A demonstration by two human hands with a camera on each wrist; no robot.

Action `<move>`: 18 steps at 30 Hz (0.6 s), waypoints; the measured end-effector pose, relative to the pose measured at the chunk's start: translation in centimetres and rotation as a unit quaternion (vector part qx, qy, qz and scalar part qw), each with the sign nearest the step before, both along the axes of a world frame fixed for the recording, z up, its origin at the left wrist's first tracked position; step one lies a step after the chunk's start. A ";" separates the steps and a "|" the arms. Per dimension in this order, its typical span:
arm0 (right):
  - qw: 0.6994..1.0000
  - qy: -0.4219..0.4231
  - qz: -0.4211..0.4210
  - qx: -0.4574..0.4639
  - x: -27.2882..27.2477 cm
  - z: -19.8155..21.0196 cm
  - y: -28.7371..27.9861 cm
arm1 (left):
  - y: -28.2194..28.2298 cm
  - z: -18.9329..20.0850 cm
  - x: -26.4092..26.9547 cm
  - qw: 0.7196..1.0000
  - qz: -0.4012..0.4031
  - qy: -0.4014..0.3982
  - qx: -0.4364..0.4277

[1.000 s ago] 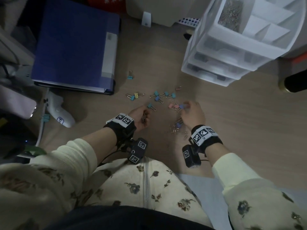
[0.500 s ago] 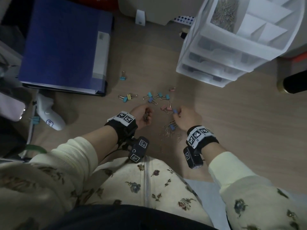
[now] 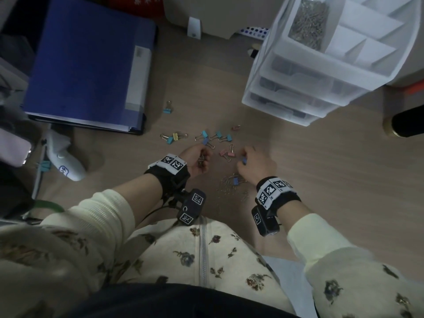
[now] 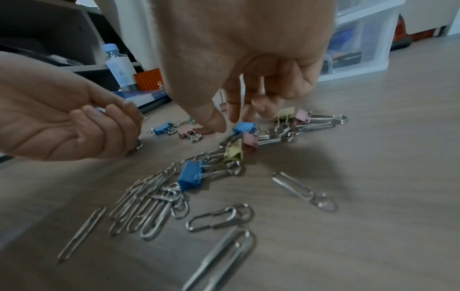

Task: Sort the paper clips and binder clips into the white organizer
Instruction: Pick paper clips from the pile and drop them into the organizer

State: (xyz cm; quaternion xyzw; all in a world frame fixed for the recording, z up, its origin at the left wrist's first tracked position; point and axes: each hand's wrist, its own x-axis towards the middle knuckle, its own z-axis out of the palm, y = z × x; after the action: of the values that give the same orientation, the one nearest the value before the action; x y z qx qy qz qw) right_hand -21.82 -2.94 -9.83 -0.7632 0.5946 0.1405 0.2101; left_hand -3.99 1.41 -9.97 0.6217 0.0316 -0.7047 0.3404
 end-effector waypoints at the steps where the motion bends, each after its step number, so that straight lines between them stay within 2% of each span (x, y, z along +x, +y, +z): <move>1: 1.000 -0.007 0.000 -0.008 0.0 0.0 -0.2 | 0.0 0.0 0.0 1.000 0.001 -0.001 -0.002; 5: 0.996 -0.072 0.058 -0.016 0.7 -0.6 -0.4 | 0.0 0.3 -0.1 1.000 0.007 -0.009 -0.010; 8: 0.992 -0.078 0.095 -0.005 1.2 -1.2 -0.2 | -0.2 0.3 0.1 1.000 0.015 -0.014 -0.012; 18: 0.998 -0.045 0.039 -0.022 -0.1 -1.3 -1.6 | -0.5 0.5 0.3 1.000 0.010 -0.015 -0.008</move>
State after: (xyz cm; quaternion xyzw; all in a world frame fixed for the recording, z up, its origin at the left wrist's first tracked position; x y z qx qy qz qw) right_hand -21.90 -4.54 -11.14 -0.7956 0.5575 0.1013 0.2141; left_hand -3.66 0.91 -9.47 0.6289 0.0268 -0.6922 0.3529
